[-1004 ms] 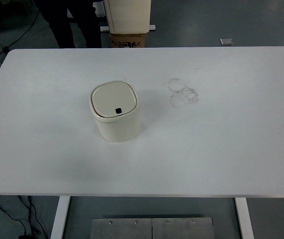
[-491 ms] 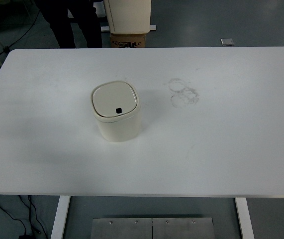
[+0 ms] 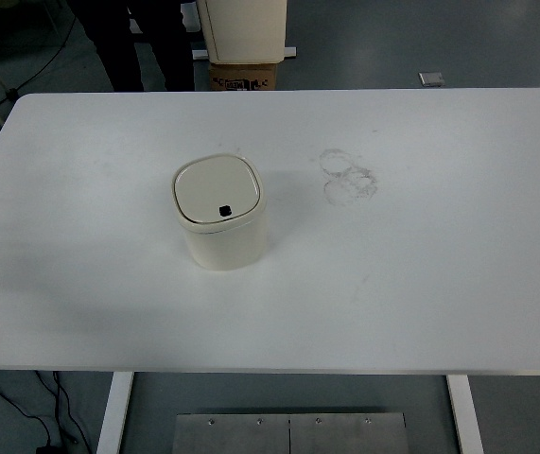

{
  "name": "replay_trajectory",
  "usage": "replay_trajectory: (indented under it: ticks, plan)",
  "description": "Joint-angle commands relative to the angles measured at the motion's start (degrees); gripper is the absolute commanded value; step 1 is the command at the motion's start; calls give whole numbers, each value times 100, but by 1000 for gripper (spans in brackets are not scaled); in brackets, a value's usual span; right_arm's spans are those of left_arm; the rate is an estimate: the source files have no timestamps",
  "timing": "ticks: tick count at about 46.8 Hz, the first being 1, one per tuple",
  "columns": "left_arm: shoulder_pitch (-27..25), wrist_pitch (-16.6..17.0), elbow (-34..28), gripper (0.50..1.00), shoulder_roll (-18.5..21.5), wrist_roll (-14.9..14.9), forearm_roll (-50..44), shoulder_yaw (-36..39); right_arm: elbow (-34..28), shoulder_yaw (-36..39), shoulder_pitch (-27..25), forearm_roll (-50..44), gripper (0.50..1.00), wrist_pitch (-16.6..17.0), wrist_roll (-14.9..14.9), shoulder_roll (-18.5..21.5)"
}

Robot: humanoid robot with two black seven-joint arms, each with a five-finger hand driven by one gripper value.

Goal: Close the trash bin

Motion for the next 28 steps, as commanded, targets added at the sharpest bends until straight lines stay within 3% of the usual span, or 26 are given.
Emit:
replay_trajectory:
  ticks: [1, 28]
  plan:
    - [-25, 0, -2, 1000, -11, -1, 39, 9, 0, 0, 0, 0, 991, 0, 0, 0]
    - [-8, 44, 7, 1000, -740, -176, 311, 18, 0, -9, -114, -8, 991, 0, -9, 0]
